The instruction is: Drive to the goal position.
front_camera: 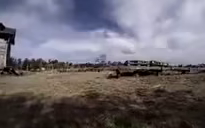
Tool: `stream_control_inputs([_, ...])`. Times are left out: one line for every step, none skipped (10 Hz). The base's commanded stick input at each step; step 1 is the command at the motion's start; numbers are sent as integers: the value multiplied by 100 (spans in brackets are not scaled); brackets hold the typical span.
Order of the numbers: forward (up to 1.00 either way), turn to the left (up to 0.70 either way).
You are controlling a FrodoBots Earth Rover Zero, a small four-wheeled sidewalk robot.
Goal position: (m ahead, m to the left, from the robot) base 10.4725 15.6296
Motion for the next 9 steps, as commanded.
stream_control_inputs([70, 0])
stream_control_inputs([70, 0])
stream_control_inputs([70, 0])
stream_control_inputs([70, 0])
stream_control_inputs([70, 0])
stream_control_inputs([70, 0])
stream_control_inputs([70, 0])
stream_control_inputs([70, 0])
stream_control_inputs([70, 0])
